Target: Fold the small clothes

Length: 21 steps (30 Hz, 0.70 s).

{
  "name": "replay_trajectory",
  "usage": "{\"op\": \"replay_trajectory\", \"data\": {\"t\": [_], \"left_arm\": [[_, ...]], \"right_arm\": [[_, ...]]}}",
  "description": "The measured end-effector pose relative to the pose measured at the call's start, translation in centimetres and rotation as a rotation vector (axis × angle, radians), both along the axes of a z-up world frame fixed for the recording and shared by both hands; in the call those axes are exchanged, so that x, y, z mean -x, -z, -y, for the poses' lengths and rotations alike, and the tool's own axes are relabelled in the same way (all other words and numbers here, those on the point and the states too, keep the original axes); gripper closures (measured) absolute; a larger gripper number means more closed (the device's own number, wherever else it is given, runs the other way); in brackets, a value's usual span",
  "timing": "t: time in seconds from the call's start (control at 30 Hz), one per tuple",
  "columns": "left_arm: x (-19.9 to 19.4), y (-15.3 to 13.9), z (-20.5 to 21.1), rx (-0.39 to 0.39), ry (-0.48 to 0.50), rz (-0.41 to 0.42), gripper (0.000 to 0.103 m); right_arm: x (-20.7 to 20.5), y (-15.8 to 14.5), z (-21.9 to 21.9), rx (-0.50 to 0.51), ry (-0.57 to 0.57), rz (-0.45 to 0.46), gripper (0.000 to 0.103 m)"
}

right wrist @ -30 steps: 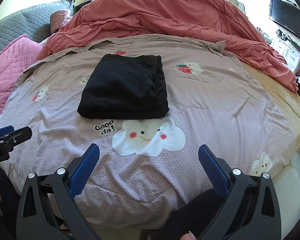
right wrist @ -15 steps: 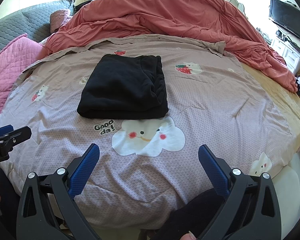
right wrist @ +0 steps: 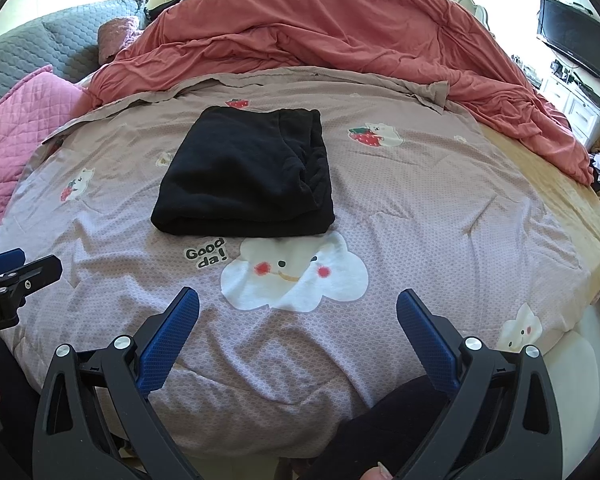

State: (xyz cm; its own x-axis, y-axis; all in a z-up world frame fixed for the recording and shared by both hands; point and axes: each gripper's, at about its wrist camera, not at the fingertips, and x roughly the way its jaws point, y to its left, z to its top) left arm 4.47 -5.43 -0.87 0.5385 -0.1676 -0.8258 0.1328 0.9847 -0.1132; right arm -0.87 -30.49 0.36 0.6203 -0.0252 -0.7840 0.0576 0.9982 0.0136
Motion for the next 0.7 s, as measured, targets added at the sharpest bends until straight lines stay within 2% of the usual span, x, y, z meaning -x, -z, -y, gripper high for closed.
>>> {"op": "replay_trajectory", "data": {"t": [0.17,0.27,0.4,0.5,0.57,0.63,0.7], "left_arm": [[-0.3,0.2,-0.2,-0.011,-0.013,-0.014,0.009],[-0.6,0.5,-0.4,-0.053,-0.033,-0.028,0.009],[-1.6,0.8,-3.1,0.009,-0.051,-0.048,0.009],[-3.9,1.7,-8.1,0.044,-0.16,-0.101,0.009],[-5.6,2.3,-12.4,0.038,-0.26,-0.104,0.009],[-7.5,3.2,-17.6,-0.021,-0.381,-0.098,0.009],[-8.9,4.3,-22.8,-0.081,-0.5,-0.104,0.009]], "right_arm": [[0.0,0.1,0.3,0.0,0.002,0.0,0.005],[0.0,-0.2,1.3,-0.002,0.022,0.011,0.005],[0.5,-2.2,4.8,-0.041,0.112,0.083,0.005],[1.5,-4.0,11.4,-0.037,0.265,0.163,0.005],[2.6,-4.2,18.2,-0.007,0.426,0.187,0.005],[4.1,-3.1,25.1,0.056,0.608,0.17,0.005],[6.4,-0.3,33.0,0.125,0.8,0.101,0.005]]}}
